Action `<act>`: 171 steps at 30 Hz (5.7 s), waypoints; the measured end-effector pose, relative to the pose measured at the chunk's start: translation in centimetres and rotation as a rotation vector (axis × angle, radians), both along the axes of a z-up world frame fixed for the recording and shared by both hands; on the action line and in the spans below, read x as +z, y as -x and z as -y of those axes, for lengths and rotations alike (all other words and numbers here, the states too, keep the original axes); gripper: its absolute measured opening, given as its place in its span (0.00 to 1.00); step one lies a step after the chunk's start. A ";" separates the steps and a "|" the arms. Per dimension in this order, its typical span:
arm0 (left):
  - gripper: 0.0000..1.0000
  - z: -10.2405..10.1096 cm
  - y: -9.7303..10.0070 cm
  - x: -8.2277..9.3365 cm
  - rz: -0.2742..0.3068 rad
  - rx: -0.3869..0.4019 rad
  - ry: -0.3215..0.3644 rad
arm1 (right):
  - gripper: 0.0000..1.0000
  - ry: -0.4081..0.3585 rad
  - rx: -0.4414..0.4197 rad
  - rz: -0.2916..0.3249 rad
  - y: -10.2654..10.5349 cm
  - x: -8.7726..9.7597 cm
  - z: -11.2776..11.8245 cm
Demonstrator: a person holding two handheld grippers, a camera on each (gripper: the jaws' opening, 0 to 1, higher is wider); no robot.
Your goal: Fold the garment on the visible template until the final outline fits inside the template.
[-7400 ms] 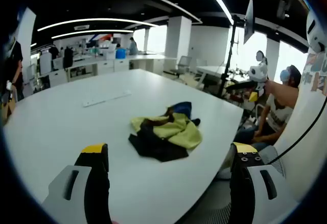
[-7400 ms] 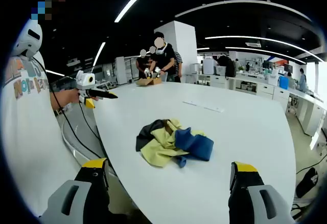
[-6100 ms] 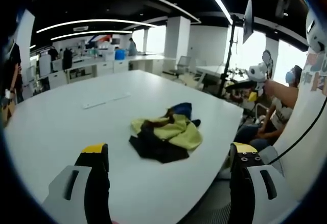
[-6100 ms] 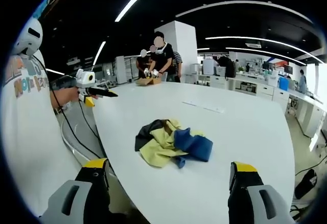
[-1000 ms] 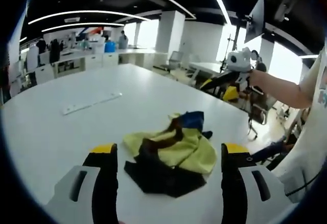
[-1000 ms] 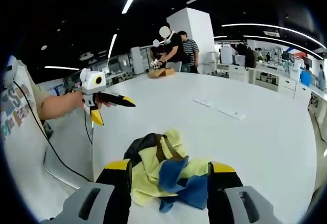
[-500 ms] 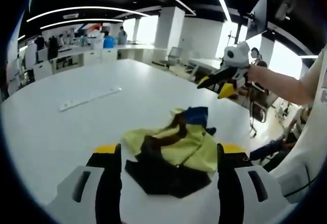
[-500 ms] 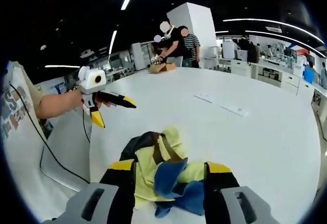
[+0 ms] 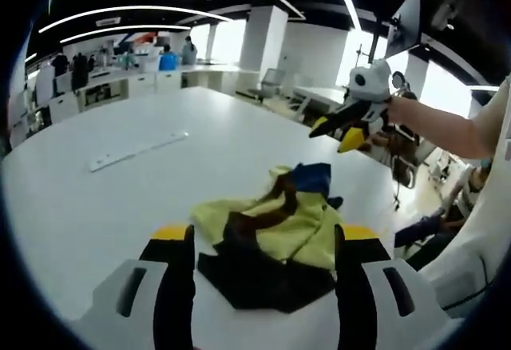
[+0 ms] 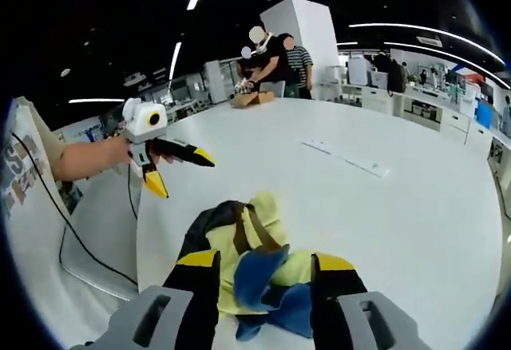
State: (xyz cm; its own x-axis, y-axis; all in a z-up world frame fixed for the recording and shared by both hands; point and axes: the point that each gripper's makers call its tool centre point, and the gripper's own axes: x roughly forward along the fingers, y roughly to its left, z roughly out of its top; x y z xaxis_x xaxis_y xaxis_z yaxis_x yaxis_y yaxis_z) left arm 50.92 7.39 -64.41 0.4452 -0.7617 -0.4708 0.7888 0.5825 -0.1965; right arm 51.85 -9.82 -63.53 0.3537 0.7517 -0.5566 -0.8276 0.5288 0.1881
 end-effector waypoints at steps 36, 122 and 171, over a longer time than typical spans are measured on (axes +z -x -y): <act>0.46 0.6 -2.3 -3.3 -0.076 0.041 -0.039 | 0.32 0.046 0.019 -0.053 -1.2 -2.9 -1.5; 0.00 0.6 -5.0 -0.1 0.167 0.127 -0.111 | 0.00 0.046 -0.082 0.046 -2.9 -1.4 -0.9; 0.00 0.5 -14.7 6.2 0.428 0.232 -0.219 | 0.00 0.024 -0.302 0.332 -13.3 4.8 -0.5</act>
State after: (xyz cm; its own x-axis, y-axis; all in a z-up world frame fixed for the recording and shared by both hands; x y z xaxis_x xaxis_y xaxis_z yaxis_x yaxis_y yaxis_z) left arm 65.67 6.85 -58.19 0.7774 -0.5249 -0.3466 0.6173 0.7423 0.2606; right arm 65.19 -9.28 -58.77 0.7180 0.5751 -0.3921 -0.6485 0.7573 -0.0770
